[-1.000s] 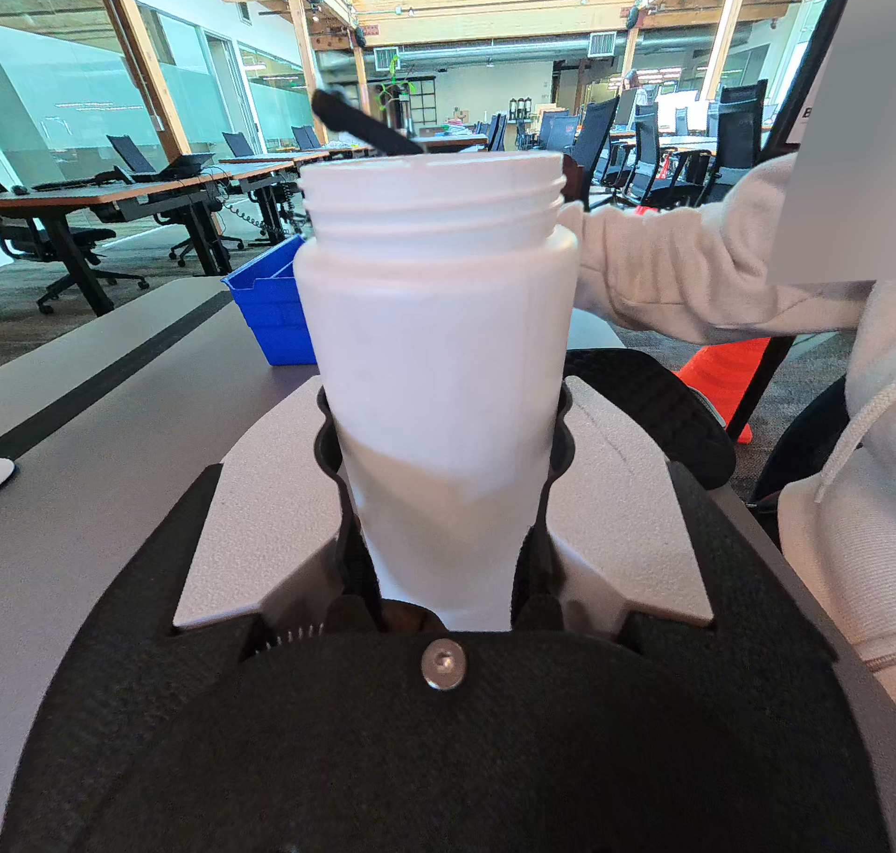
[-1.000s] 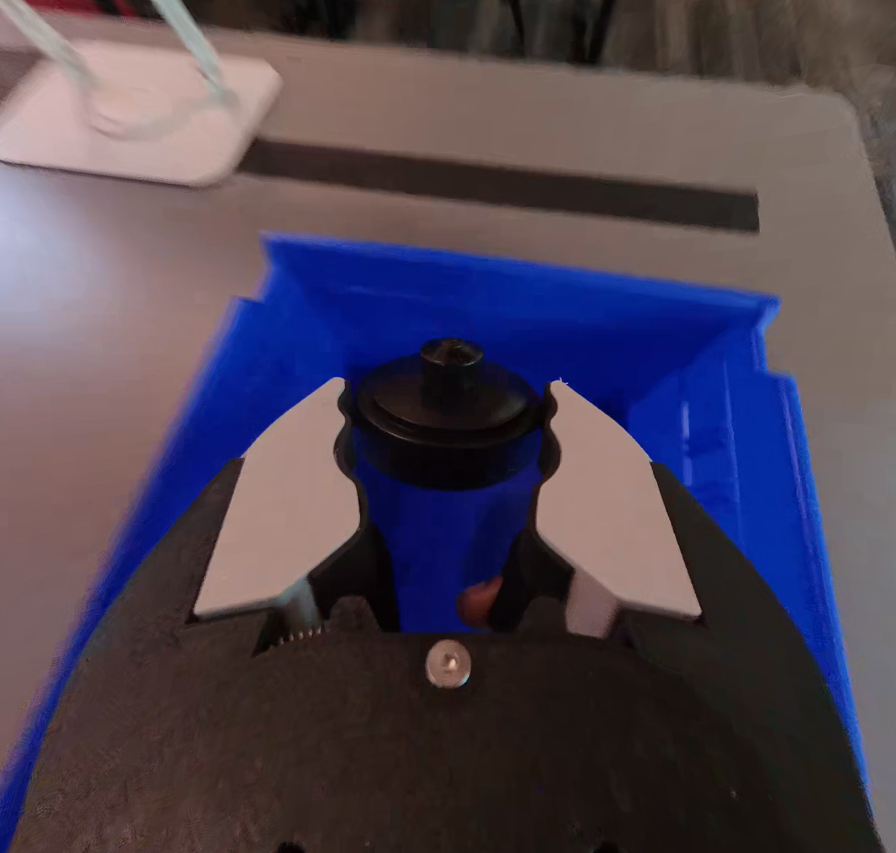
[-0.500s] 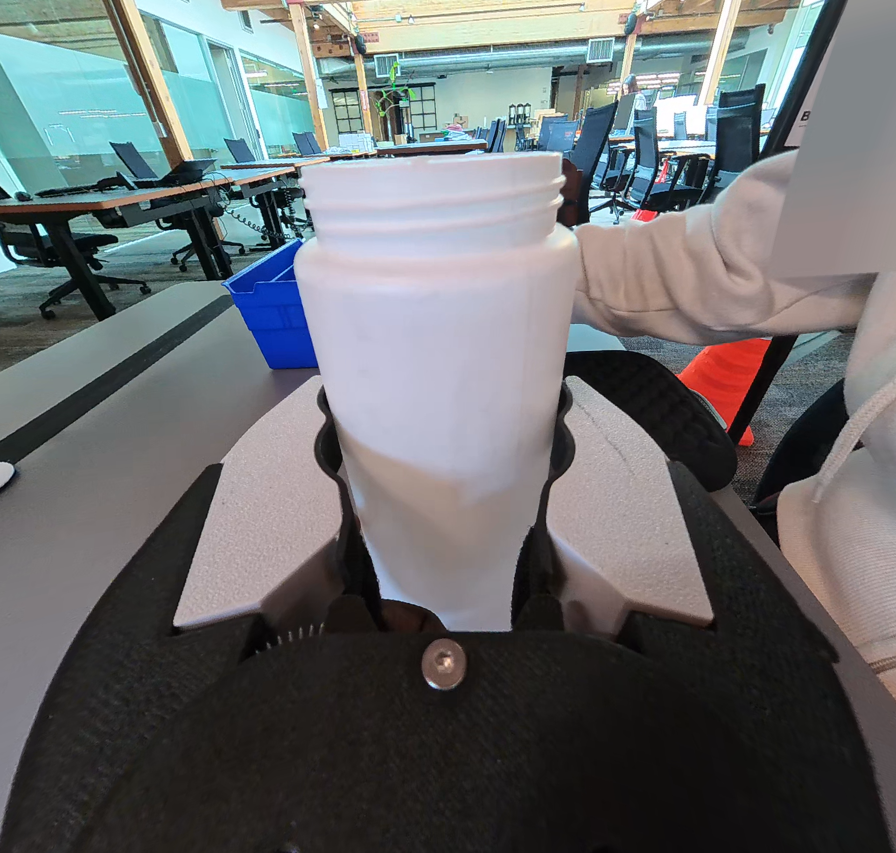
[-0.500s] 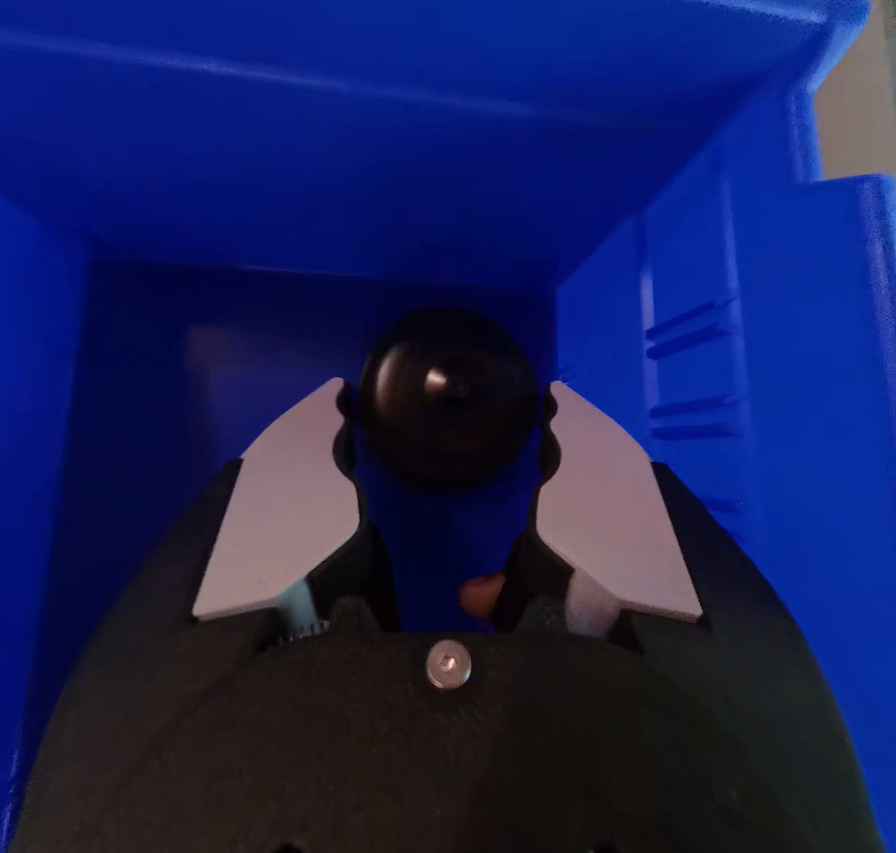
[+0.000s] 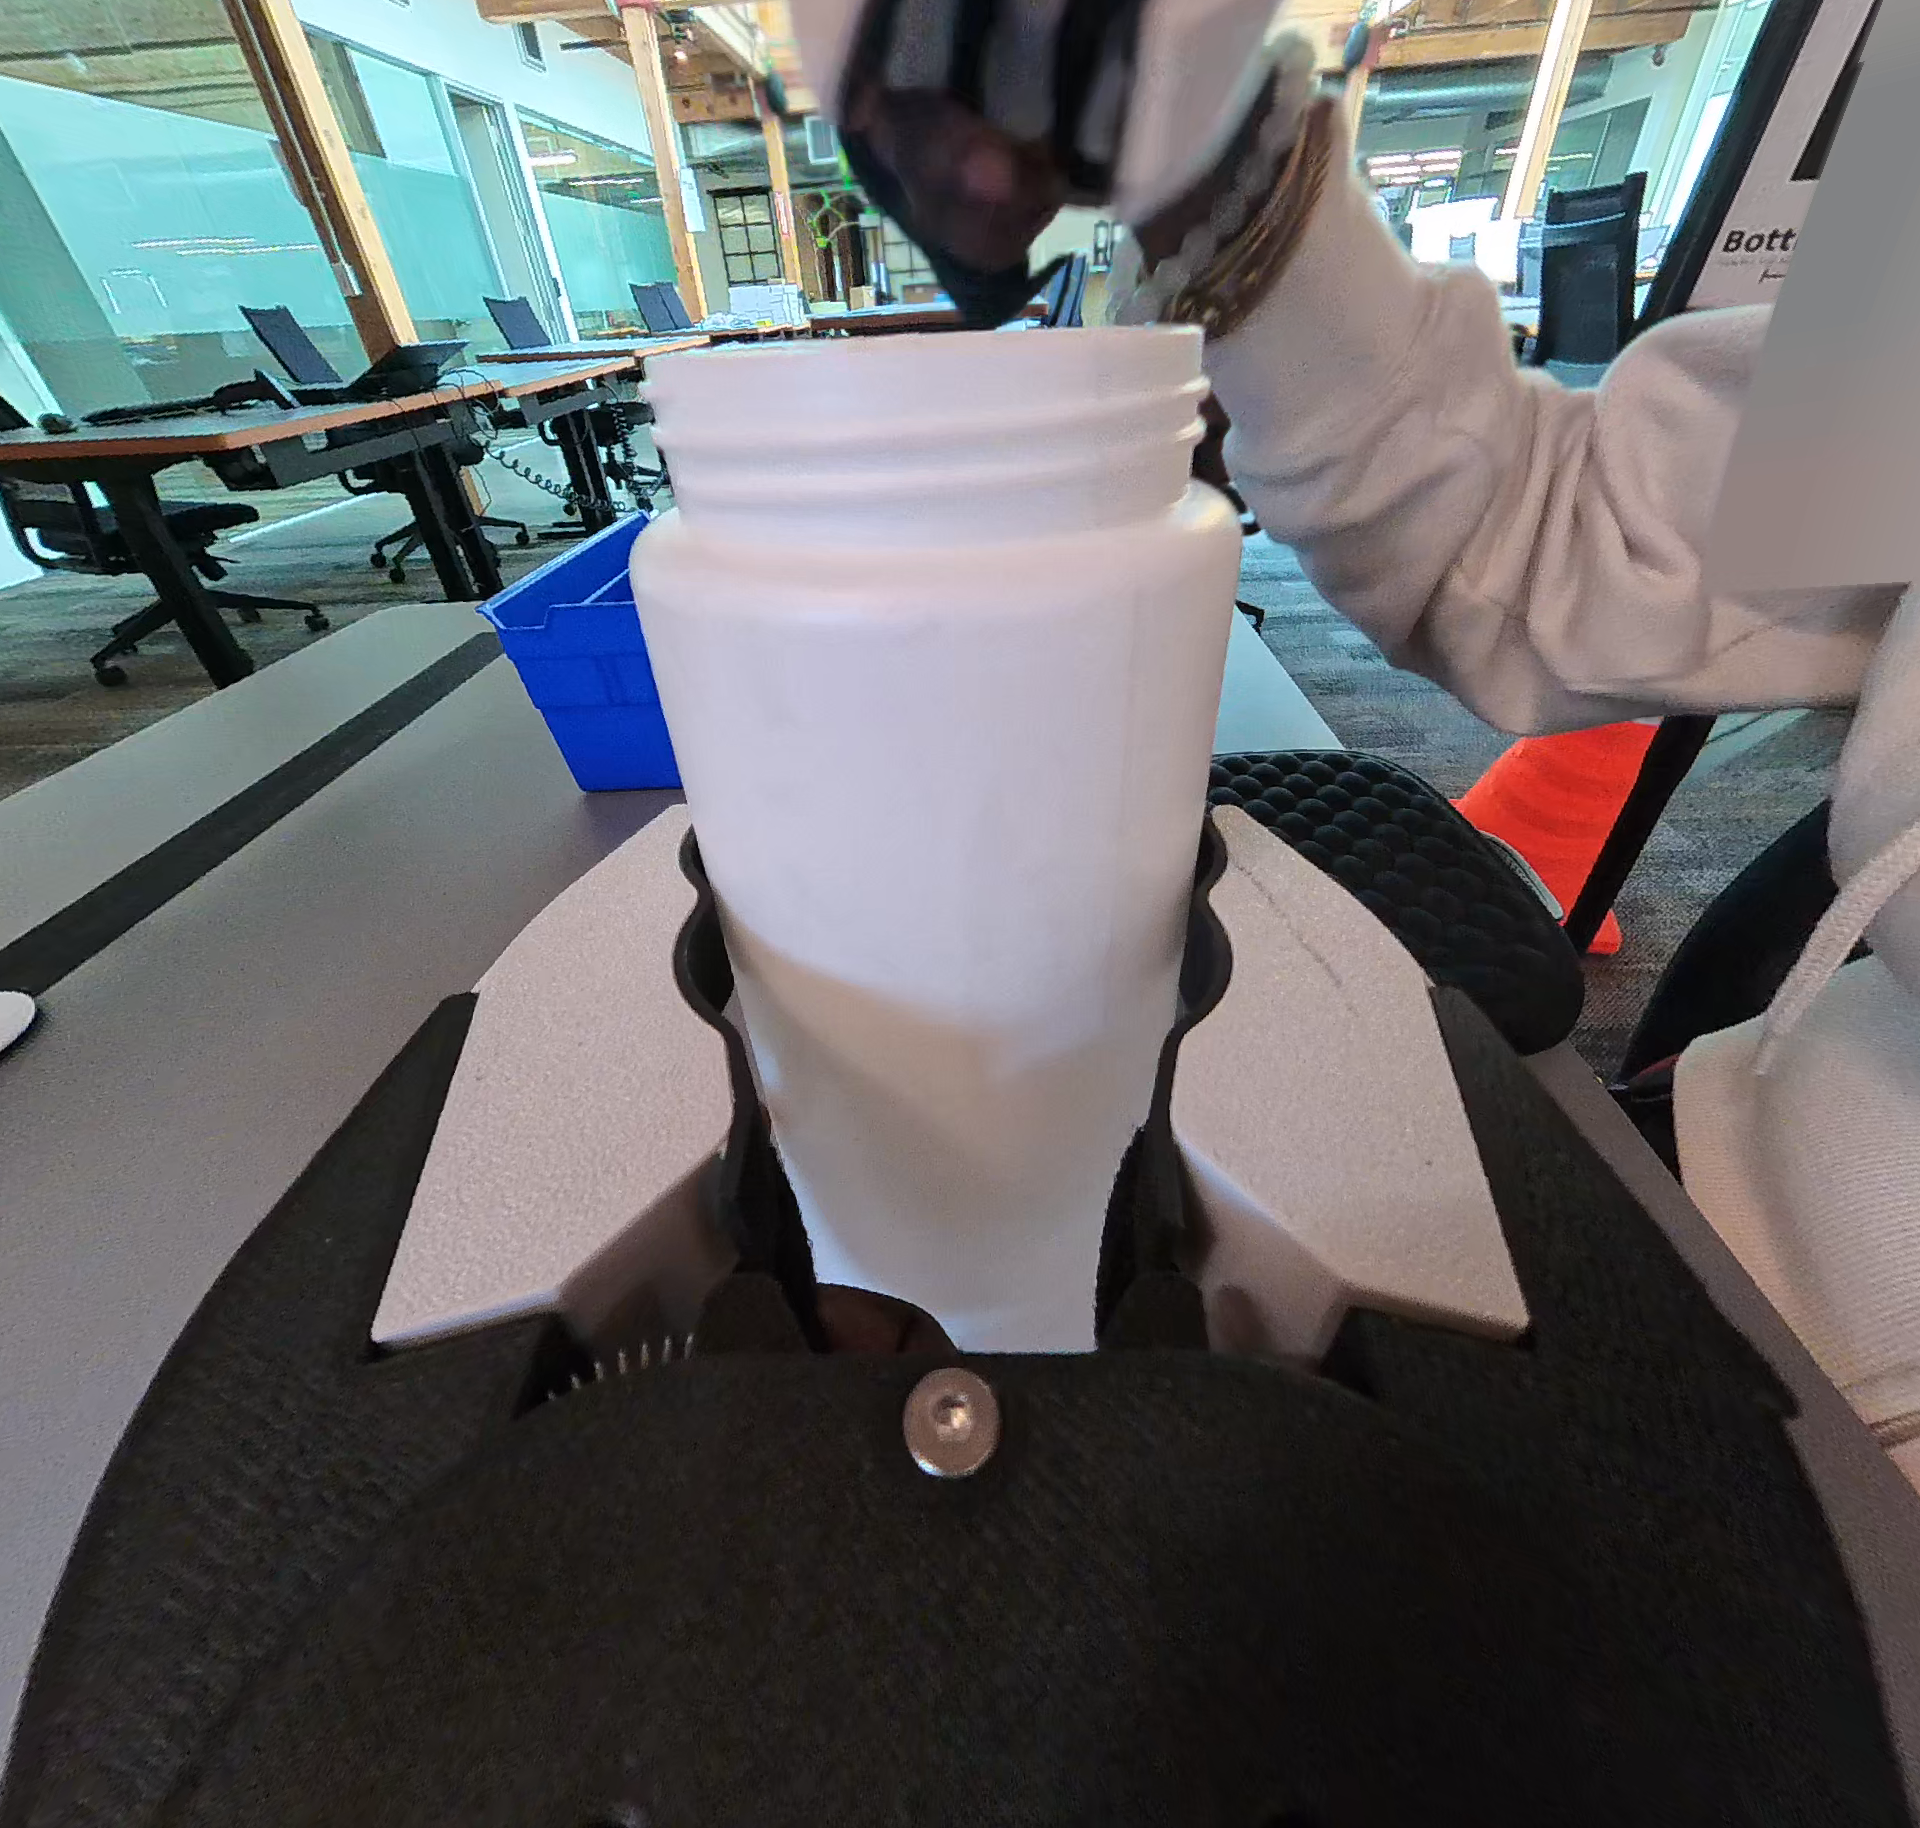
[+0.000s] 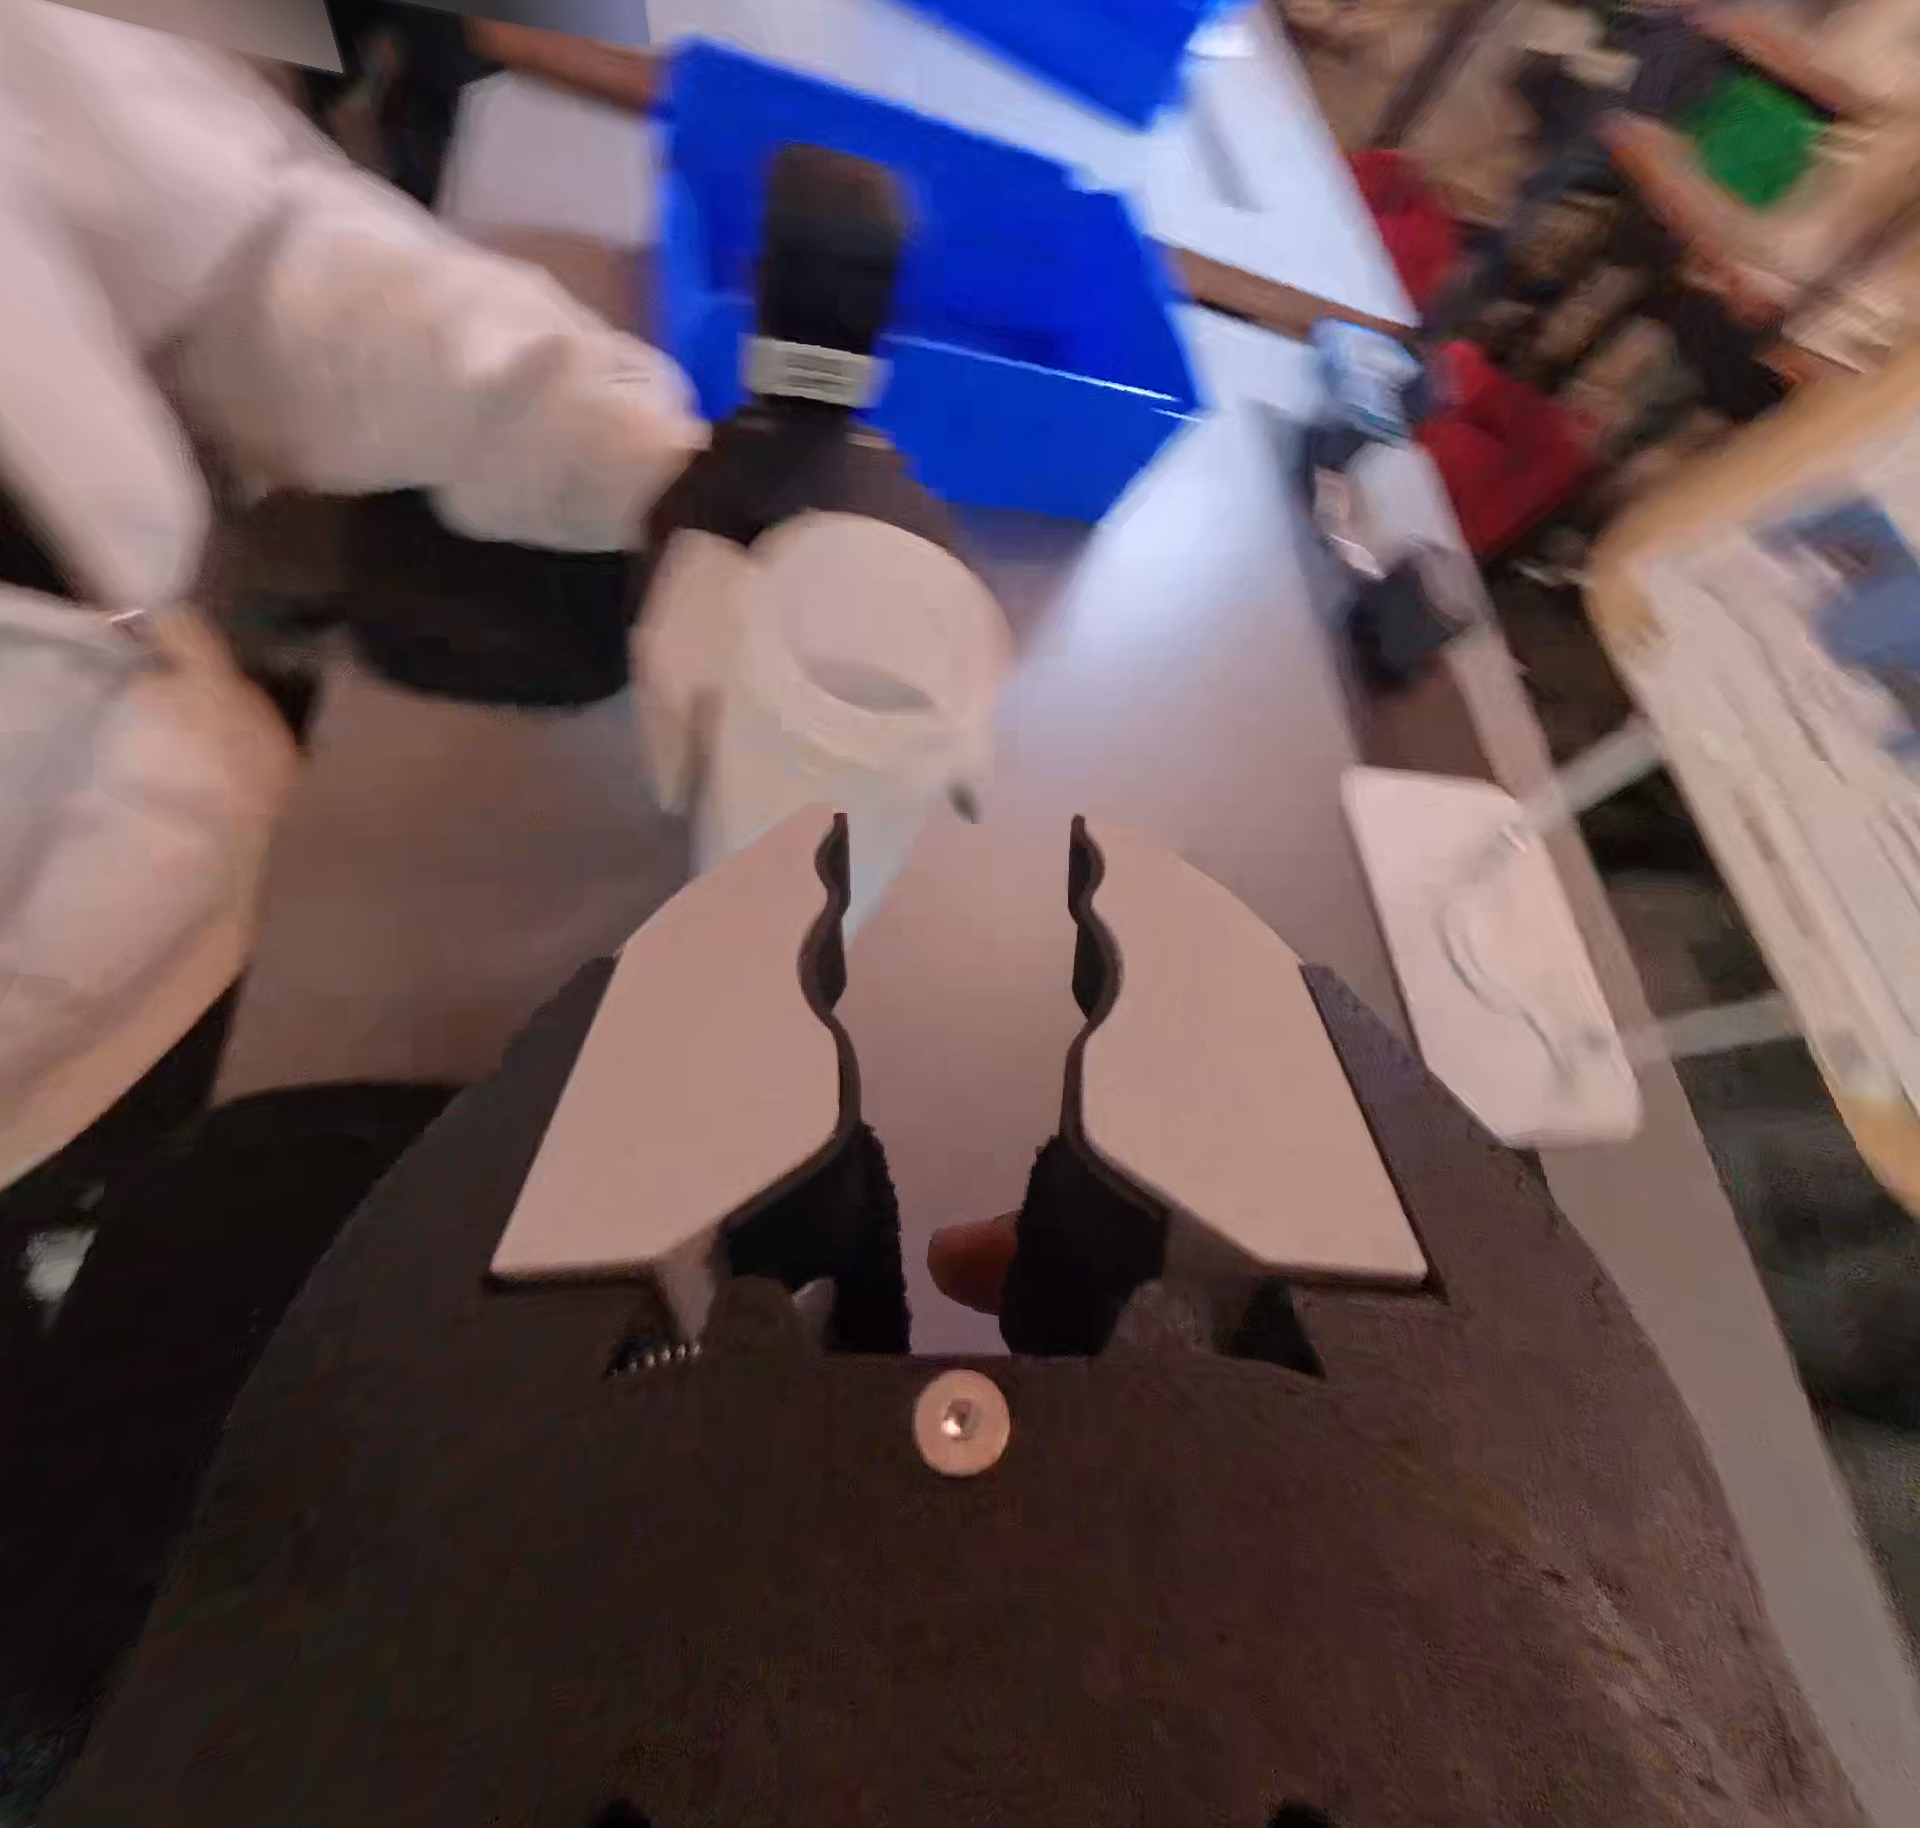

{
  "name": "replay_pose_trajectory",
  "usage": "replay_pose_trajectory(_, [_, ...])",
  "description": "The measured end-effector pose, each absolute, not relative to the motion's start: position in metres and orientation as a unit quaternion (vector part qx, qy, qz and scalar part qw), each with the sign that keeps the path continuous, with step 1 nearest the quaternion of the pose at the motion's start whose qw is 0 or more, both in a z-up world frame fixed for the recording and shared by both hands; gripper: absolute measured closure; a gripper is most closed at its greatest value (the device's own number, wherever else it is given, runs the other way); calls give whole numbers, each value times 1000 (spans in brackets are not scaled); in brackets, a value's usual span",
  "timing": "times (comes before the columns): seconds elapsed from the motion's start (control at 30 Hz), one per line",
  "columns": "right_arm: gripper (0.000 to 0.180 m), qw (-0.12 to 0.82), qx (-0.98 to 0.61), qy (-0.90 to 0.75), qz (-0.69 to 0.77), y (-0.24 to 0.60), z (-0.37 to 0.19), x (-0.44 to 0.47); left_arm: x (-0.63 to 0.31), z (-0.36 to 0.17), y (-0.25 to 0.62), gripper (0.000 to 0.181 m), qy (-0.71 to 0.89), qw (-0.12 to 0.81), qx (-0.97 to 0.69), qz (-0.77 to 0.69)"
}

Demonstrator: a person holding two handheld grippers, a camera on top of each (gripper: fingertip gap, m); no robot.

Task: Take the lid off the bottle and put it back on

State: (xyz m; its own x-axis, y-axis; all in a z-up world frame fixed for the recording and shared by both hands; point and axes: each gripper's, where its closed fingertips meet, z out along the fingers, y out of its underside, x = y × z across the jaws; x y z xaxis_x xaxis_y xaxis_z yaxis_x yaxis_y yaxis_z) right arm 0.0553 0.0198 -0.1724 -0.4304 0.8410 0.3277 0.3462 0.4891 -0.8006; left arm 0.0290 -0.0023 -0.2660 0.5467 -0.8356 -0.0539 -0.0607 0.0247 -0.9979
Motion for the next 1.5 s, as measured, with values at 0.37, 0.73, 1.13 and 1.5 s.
replay_pose_trajectory(0.37, [165,177,-282,-929,163,-44,-230,28,32,-265,-8,95,376,616,-614,-319])
replay_pose_trajectory(0.73, [171,471,-416,-771,98,28,-158,95,-50,-215,28,100,128,771,-569,-255])
replay_pose_trajectory(1.13, [174,625,-637,-441,96,148,-196,230,-28,-261,42,107,222,725,-640,-120])
replay_pose_trajectory(1.5, [174,552,-681,-410,251,175,-263,214,-25,-261,41,109,230,725,-638,-122])
